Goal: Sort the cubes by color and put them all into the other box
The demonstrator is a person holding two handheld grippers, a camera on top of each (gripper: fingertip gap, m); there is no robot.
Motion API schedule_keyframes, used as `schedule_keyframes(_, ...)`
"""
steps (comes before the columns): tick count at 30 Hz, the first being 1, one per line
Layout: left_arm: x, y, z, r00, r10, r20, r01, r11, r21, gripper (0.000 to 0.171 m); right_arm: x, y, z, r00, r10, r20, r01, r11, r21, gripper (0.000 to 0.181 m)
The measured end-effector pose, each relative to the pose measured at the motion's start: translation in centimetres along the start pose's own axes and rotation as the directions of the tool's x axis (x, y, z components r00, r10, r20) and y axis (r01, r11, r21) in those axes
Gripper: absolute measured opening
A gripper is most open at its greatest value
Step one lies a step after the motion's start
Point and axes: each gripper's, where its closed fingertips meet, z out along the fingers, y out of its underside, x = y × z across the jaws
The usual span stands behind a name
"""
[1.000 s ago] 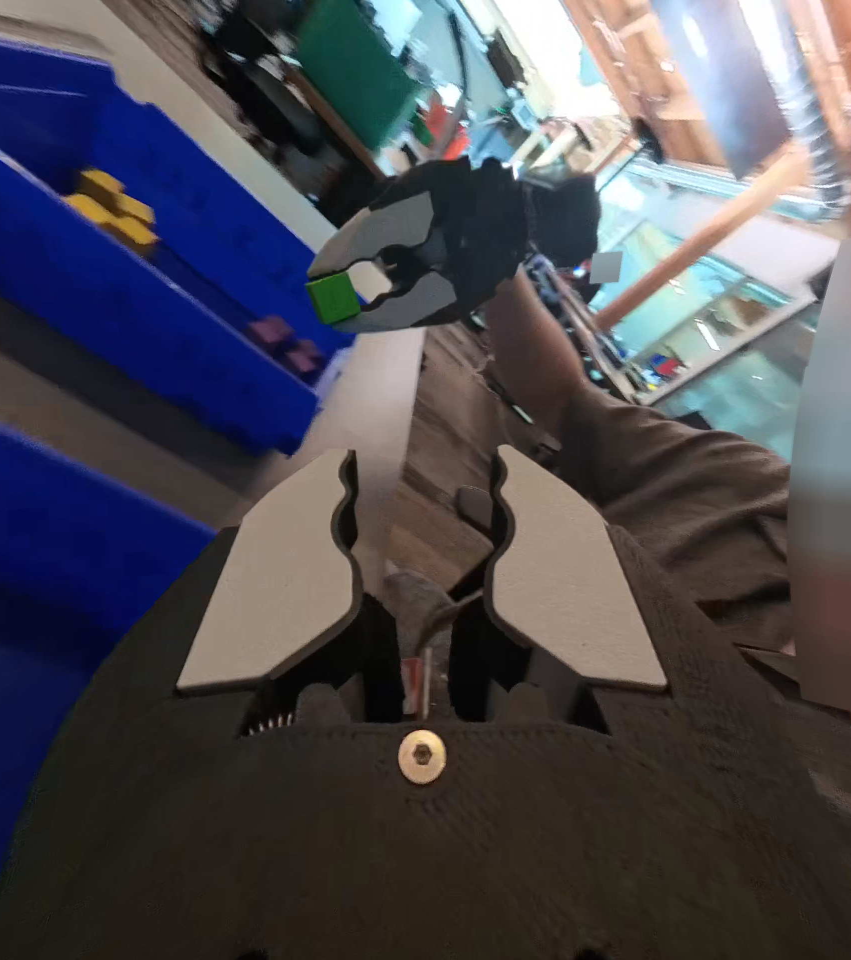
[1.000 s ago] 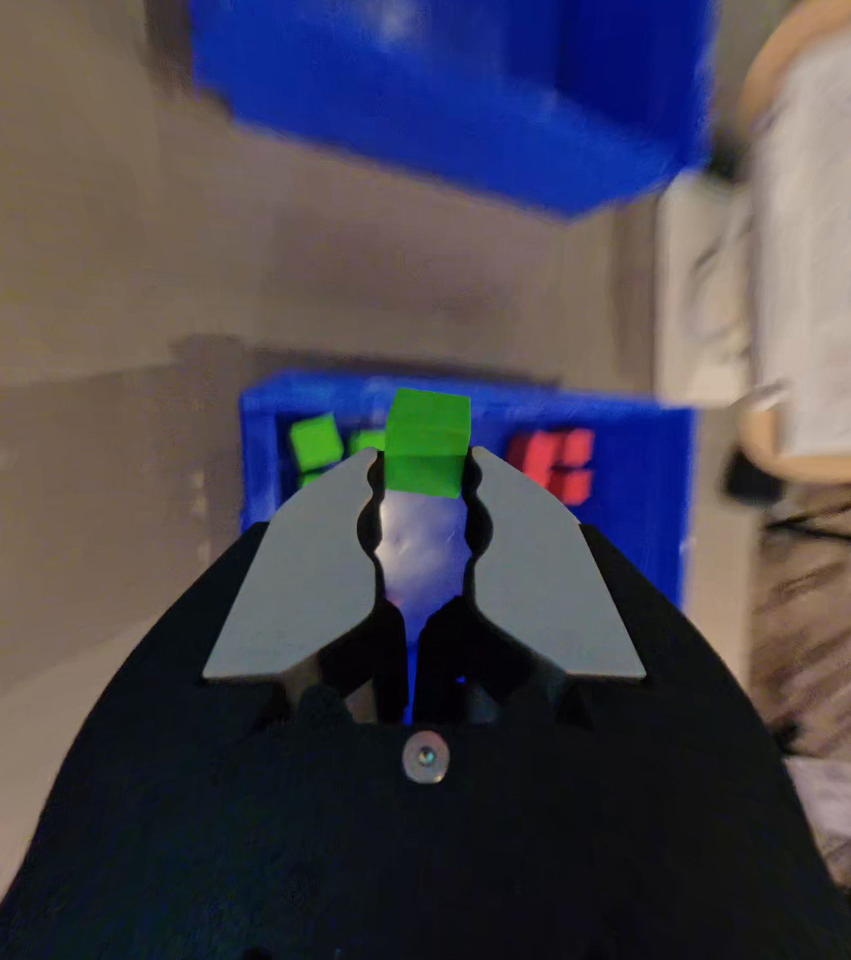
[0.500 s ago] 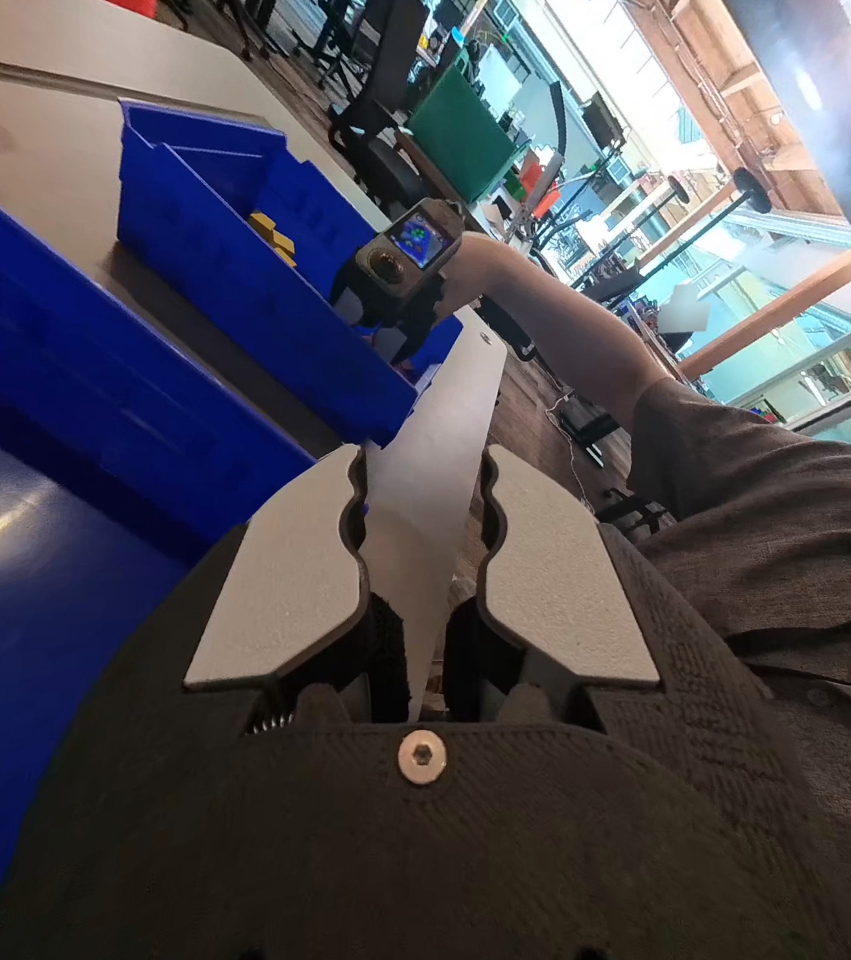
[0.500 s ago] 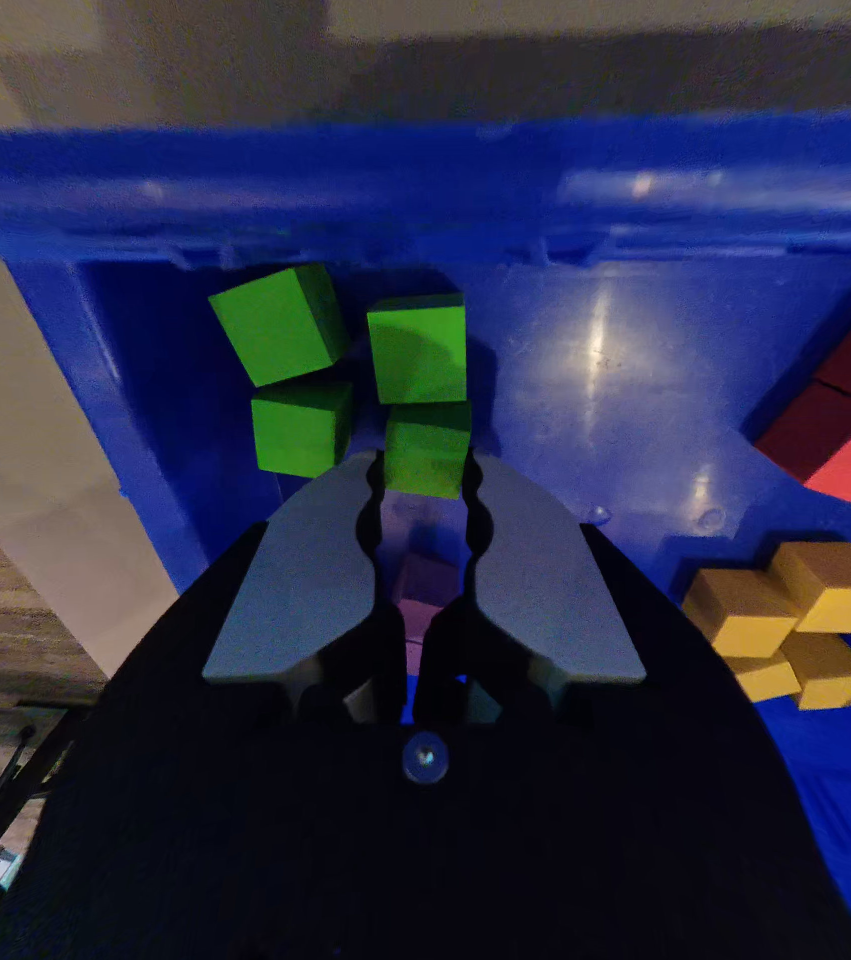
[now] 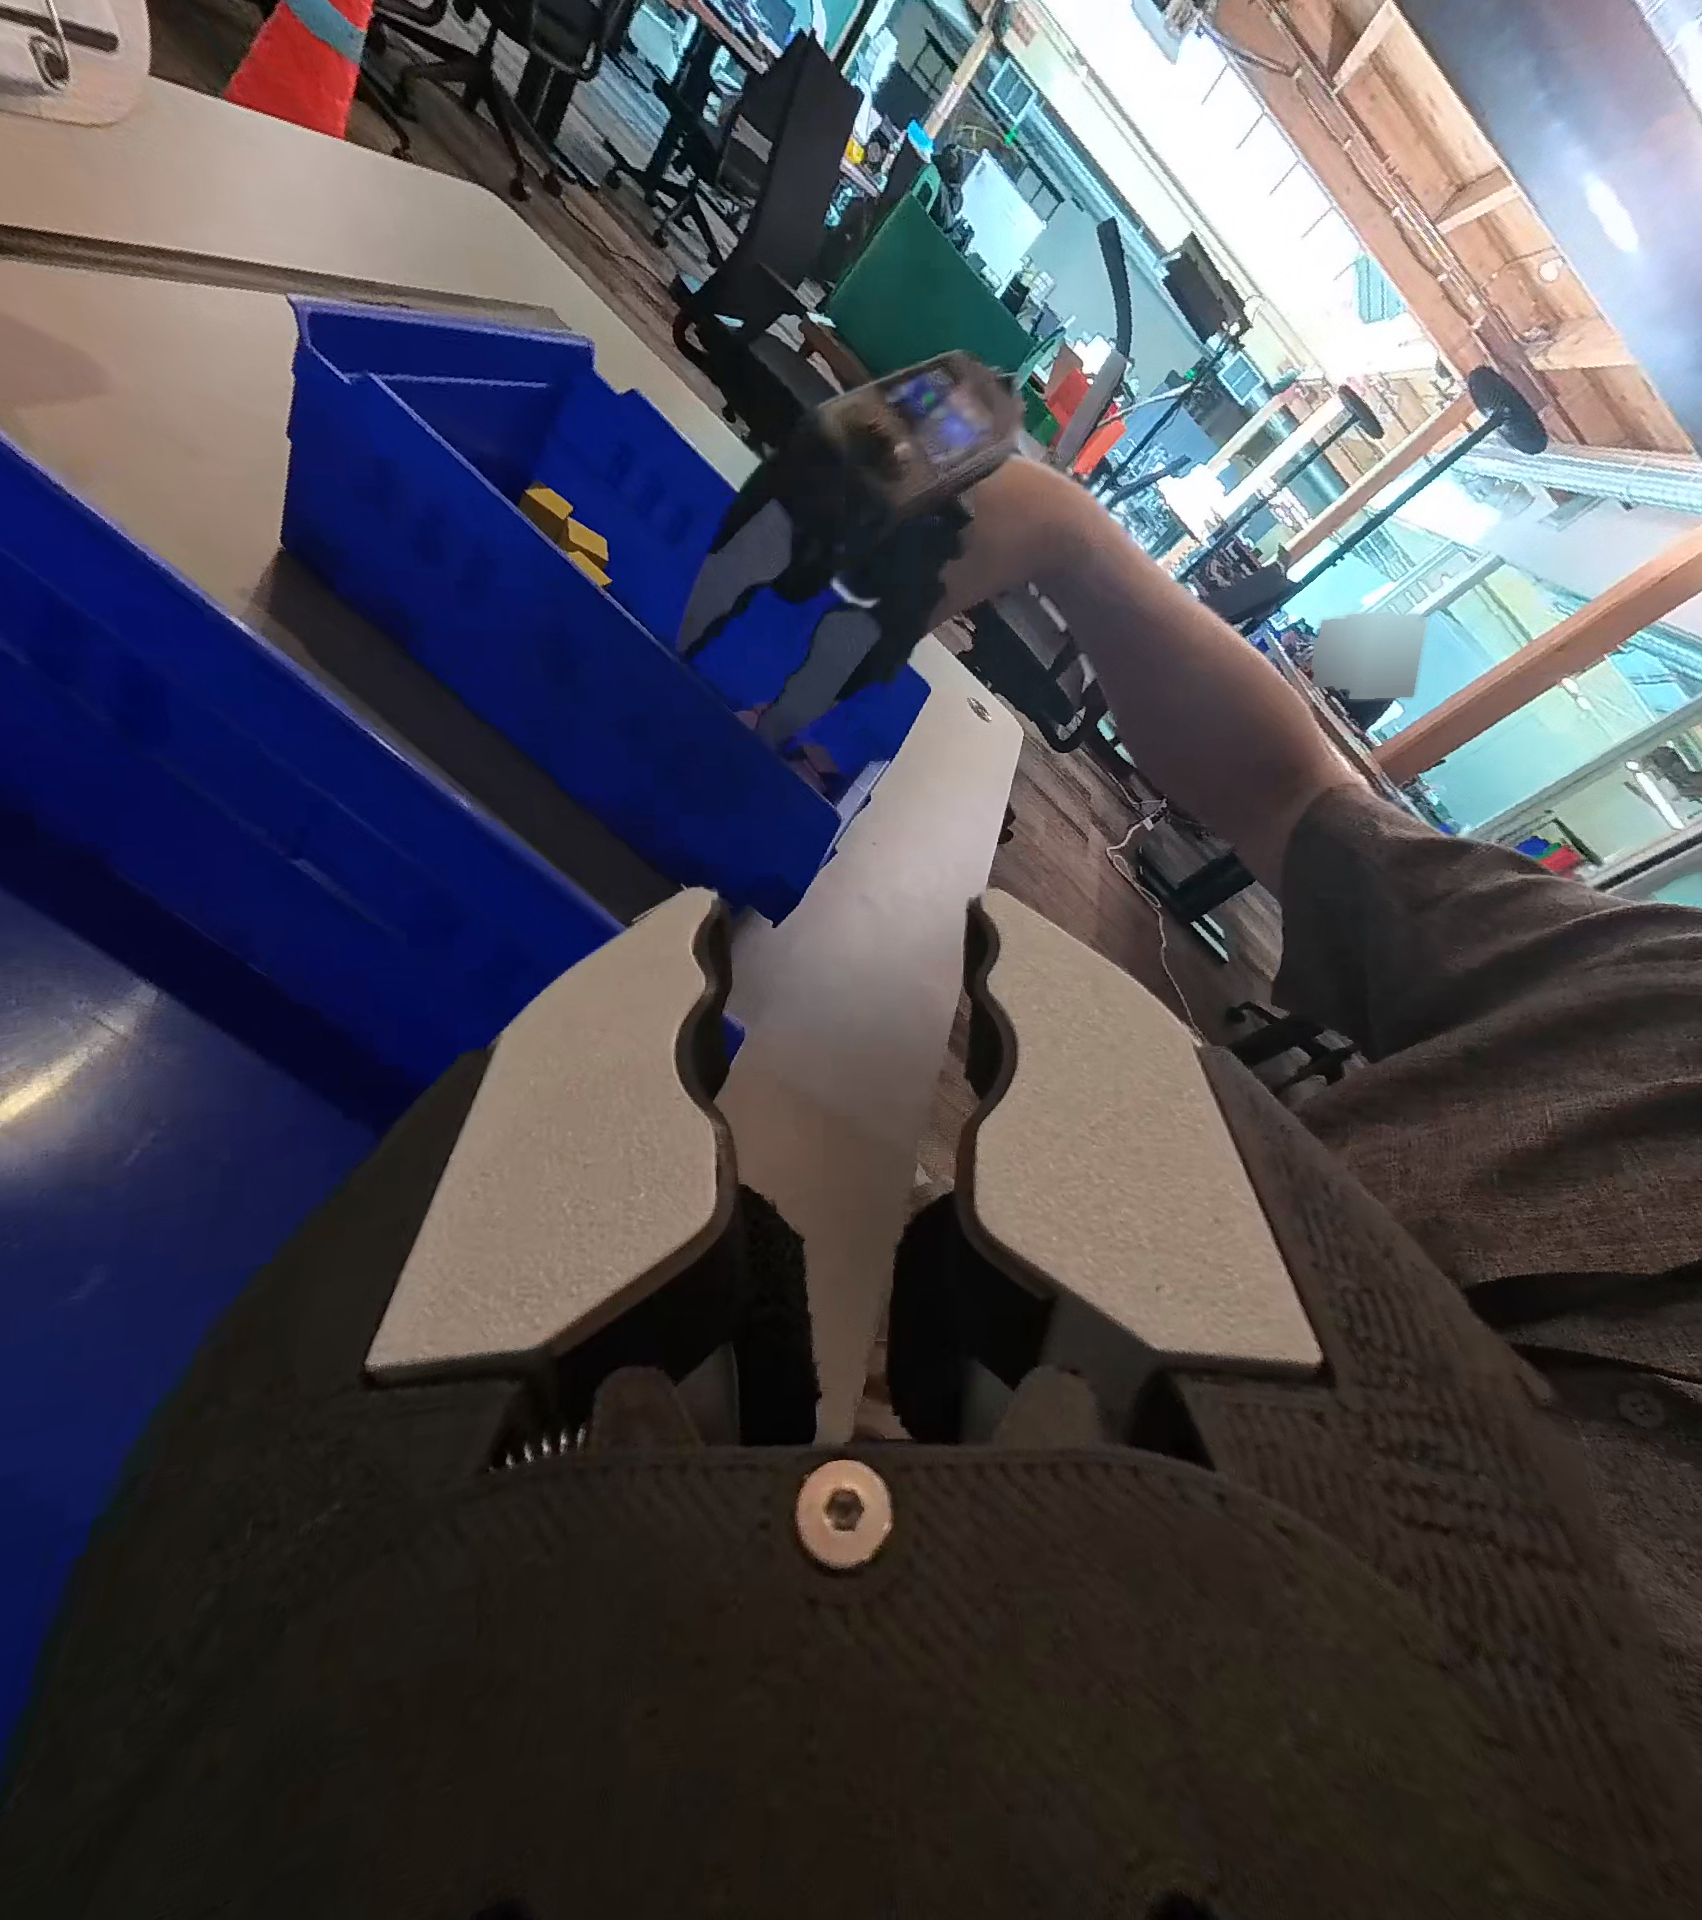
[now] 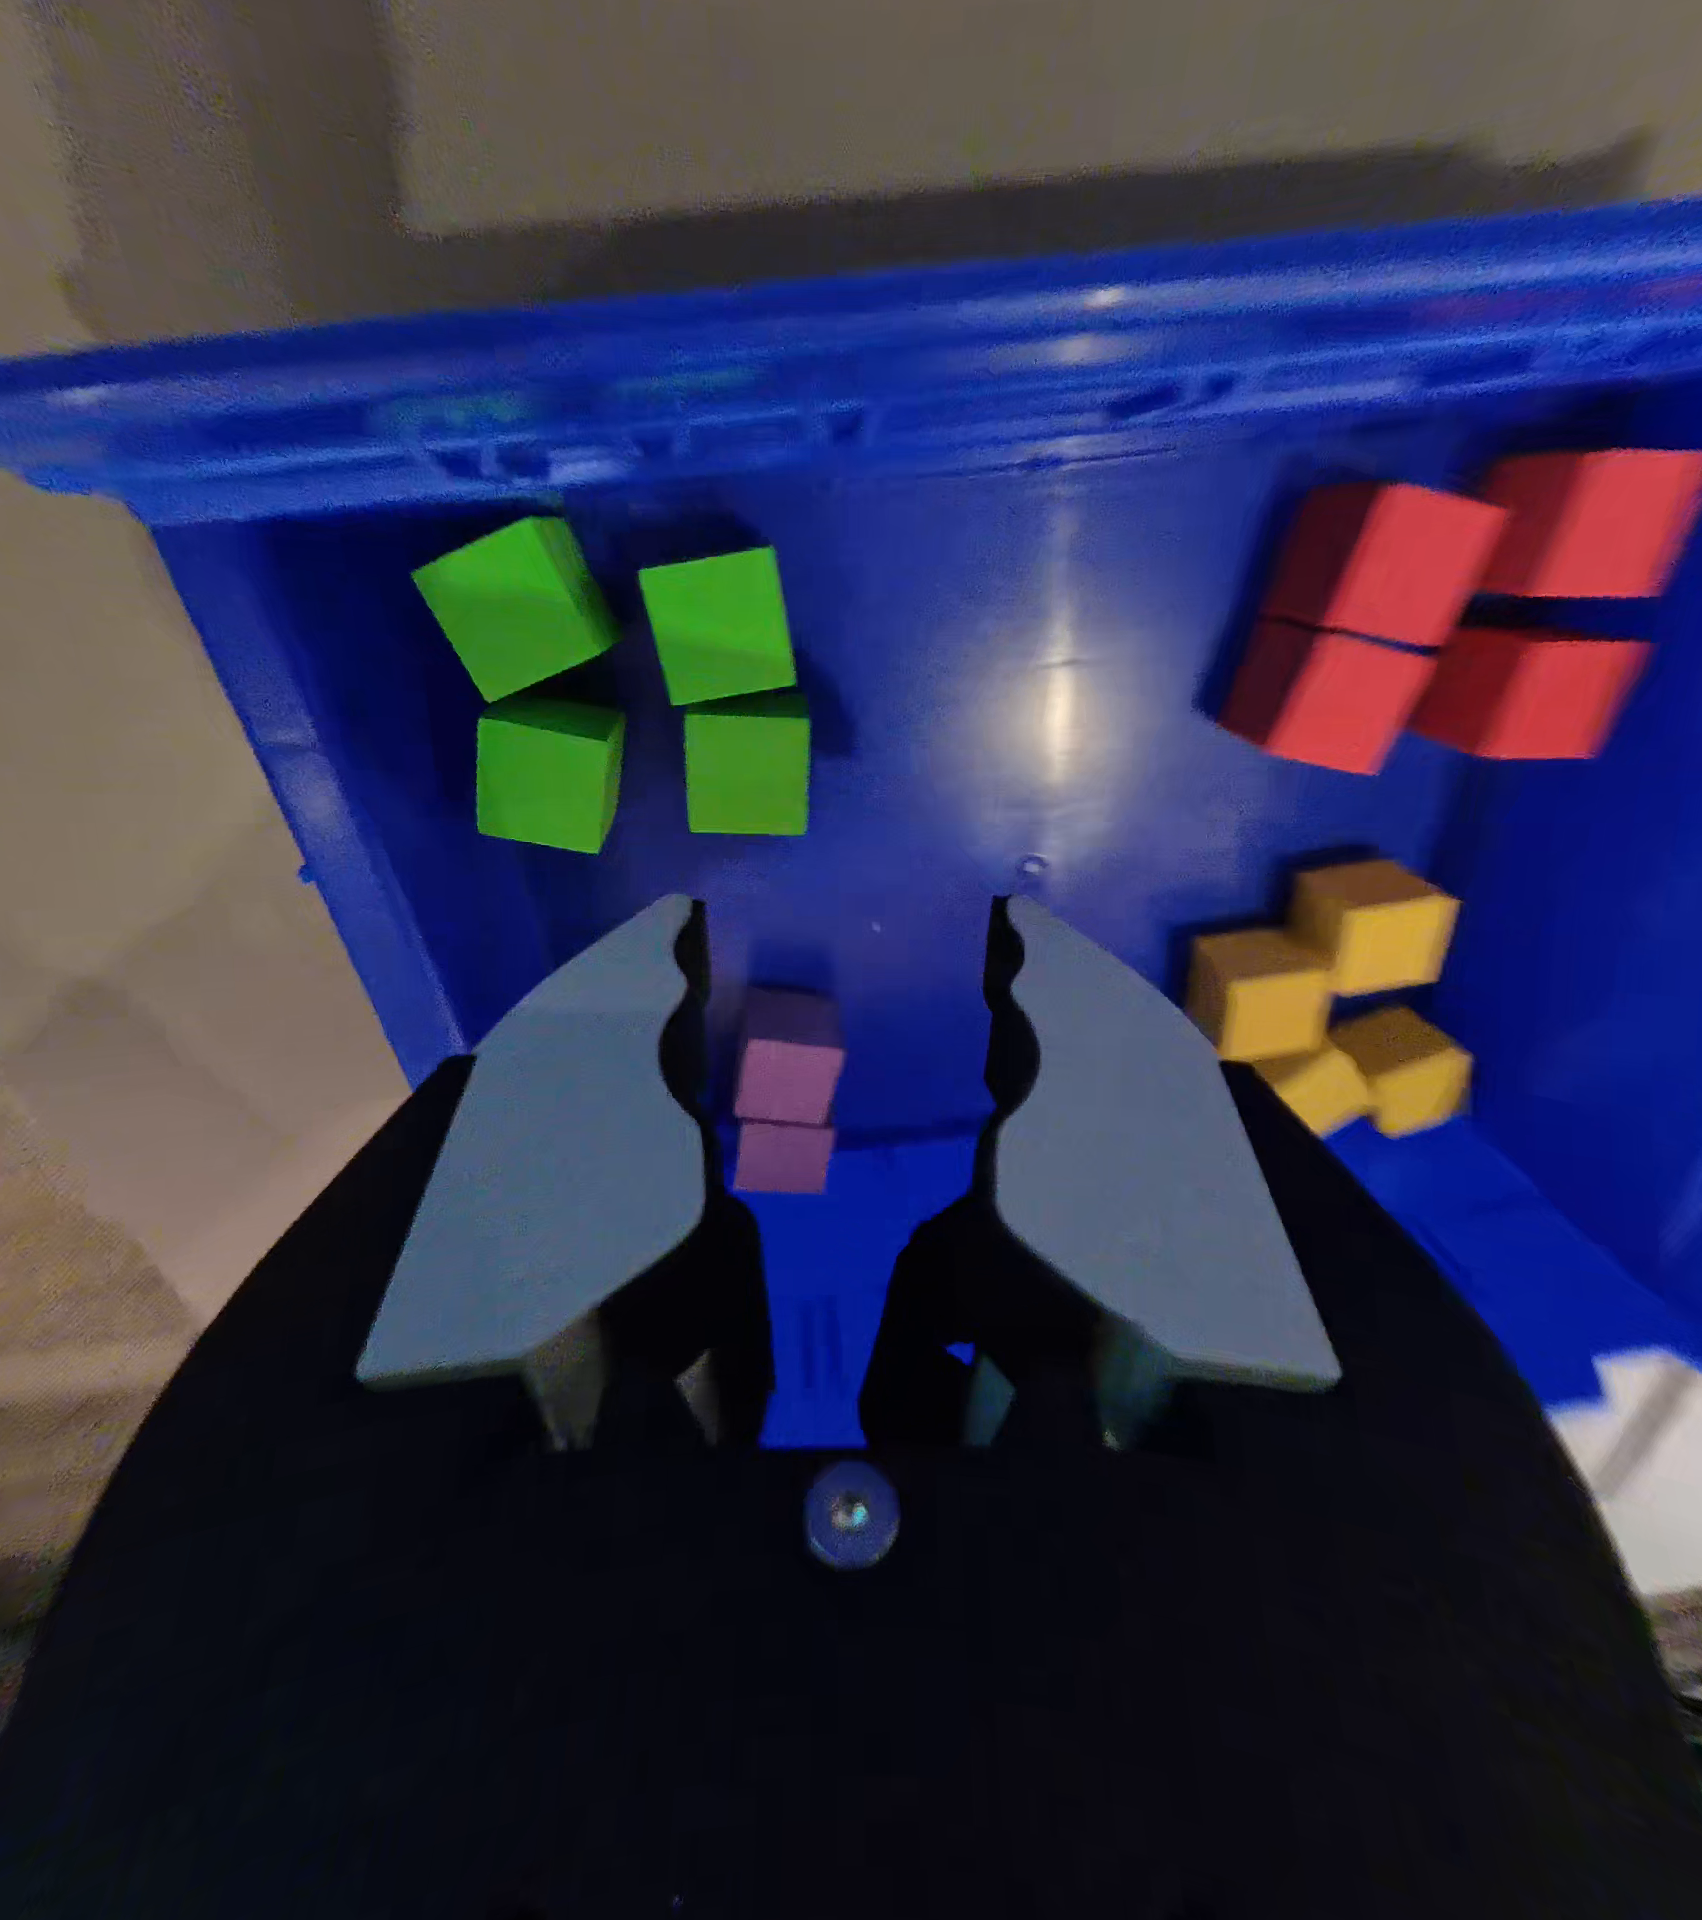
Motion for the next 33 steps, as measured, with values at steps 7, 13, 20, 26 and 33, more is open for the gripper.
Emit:
schedule_keyframes(7,-0.2,-1.6,-1.1,0.993,0.049,0.105,-0.059,0.993,0.099,0.044,0.3,-2.5,-9.6,0.922,0.095,-0.374,0.035,0.945,0.325,0.063)
schedule_keyframes(13,0.4,-2.6,-1.4,0.970,0.097,0.224,-0.146,0.966,0.213,0.040,-3.4,-3.8,-15.7,0.733,0.365,-0.574,0.141,0.745,0.653,0.051)
schedule_keyframes(20,1.5,-2.0,-2.9,0.889,0.128,0.440,-0.302,0.887,0.350,0.039,-9.0,-1.2,-19.0,0.576,0.707,-0.410,0.197,0.366,0.909,0.056)
schedule_keyframes(26,0.3,3.6,-3.4,0.645,0.255,0.720,-0.508,0.847,0.155,0.054,-12.5,-0.3,-12.1,0.552,0.787,-0.275,0.020,0.317,0.948,0.048)
schedule_keyframes(33,-1.5,8.4,-2.4,0.635,0.154,0.757,-0.445,0.874,0.196,0.075,-15.2,1.5,-6.5,0.475,0.874,-0.100,-0.134,0.184,0.974,0.064)
